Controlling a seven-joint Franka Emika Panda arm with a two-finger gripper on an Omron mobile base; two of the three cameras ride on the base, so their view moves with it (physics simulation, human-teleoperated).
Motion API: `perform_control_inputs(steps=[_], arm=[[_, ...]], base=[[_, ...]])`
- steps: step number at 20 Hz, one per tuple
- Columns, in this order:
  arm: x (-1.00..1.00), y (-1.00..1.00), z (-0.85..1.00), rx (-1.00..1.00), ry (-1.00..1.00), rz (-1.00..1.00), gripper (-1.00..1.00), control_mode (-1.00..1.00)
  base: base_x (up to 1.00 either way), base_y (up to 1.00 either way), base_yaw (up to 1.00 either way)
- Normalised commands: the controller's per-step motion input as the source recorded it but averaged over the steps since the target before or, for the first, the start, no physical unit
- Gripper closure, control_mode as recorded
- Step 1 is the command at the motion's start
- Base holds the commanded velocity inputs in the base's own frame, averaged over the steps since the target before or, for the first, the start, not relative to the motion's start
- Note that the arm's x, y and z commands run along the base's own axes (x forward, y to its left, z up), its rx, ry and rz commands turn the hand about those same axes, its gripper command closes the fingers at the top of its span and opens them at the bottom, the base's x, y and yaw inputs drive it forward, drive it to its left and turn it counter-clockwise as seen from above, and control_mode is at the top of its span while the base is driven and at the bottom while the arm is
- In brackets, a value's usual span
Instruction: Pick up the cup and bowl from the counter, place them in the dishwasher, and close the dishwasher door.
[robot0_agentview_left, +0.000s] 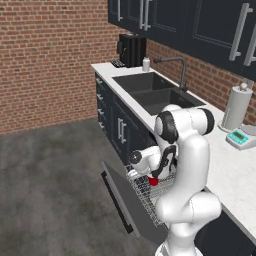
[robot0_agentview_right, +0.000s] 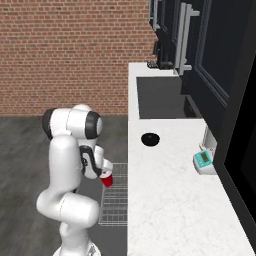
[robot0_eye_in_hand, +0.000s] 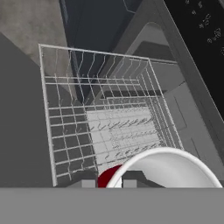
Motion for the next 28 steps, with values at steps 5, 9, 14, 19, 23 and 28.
perform_control_inputs(steps=[5, 9, 14, 19, 23, 28], arm=[[0.33, 0.00, 0.00, 0.00, 0.02, 0.00, 1.00, -1.00], [0.31, 0.00, 0.00, 0.00, 0.05, 0.00, 1.00, -1.00], [0.14, 0.00, 0.00, 0.00, 0.09, 0.00, 1.00, -1.00], [0.00, 0.00, 0.09, 0.00, 0.13, 0.00, 1.00, -1.00], [-0.02, 0.00, 0.37, 0.00, 0.05, 0.00, 1.00, -1.00], [-0.03, 0.00, 0.52, 0.00, 0.00, 0.00, 1.00, -1.00]], base=[[0.00, 0.00, 0.00], [0.00, 0.00, 0.00], [0.00, 0.00, 0.00], [0.00, 0.00, 0.00], [0.00, 0.00, 0.00], [0.00, 0.00, 0.00]])
